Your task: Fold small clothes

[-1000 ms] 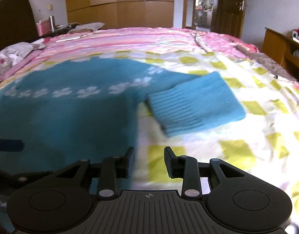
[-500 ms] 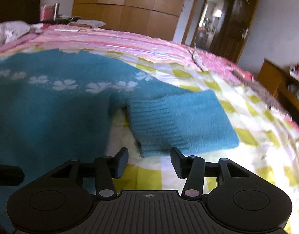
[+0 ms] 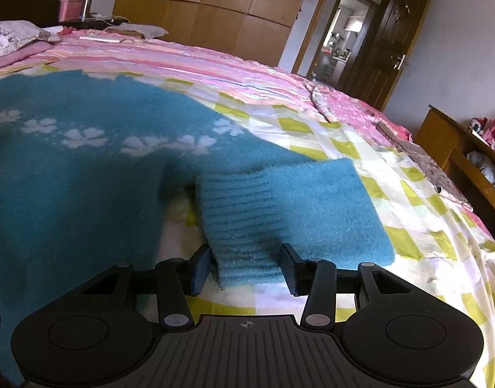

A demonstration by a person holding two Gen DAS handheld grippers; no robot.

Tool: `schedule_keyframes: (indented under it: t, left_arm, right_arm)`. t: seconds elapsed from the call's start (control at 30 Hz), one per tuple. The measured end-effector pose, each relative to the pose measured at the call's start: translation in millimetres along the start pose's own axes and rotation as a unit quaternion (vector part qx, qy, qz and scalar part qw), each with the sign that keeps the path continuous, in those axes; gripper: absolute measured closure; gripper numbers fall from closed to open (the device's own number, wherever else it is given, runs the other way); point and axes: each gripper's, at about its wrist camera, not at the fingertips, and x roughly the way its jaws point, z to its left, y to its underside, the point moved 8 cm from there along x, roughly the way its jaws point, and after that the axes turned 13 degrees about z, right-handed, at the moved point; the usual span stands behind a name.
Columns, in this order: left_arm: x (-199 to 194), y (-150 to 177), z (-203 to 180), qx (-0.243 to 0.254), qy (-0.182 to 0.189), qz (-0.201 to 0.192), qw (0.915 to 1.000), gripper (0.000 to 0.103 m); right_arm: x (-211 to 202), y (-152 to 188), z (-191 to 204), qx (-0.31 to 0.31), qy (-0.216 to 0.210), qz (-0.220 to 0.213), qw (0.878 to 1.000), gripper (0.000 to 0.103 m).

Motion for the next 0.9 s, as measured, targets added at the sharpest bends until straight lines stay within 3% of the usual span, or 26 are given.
schedule_keyframes:
  t: [0.1, 0.2, 0.33, 0.63, 0.9]
  left_arm:
    - [1.0, -4.0, -1.7, 0.000, 0.002, -0.002, 1.0000, 0.001]
    - [-0.8, -6.5, -4.0, 0.002, 0.003, -0.005, 1.0000, 0.001]
    - [-0.7, -4.9, -3.5, 0.003, 0.001, -0.004, 1.0000, 0.001]
    - [-5.8, -4.7, -1.9, -0.003, 0.010, -0.012, 0.9999, 0.001]
    - [-20.5, -6.1, 10.5, -0.015, 0.015, -0.032, 0.9993, 0.001]
  right_arm:
    - [1.9, -1.1, 0.9, 0.001, 0.003, -0.001, 1.000, 0.060]
    - [2.0, -2.9, -1.1, 0.009, -0.007, 0.004, 1.000, 0.085]
    - [-6.4, -9.1, -11.0, 0.054, -0.038, 0.005, 0.998, 0.099]
    - [-41.8, -36.8, -55.1, 0.181, -0.107, -0.014, 0.977, 0.102]
    - [-69.6, -71.6, -61.9, 0.279, -0.231, -0.026, 0.932, 0.102]
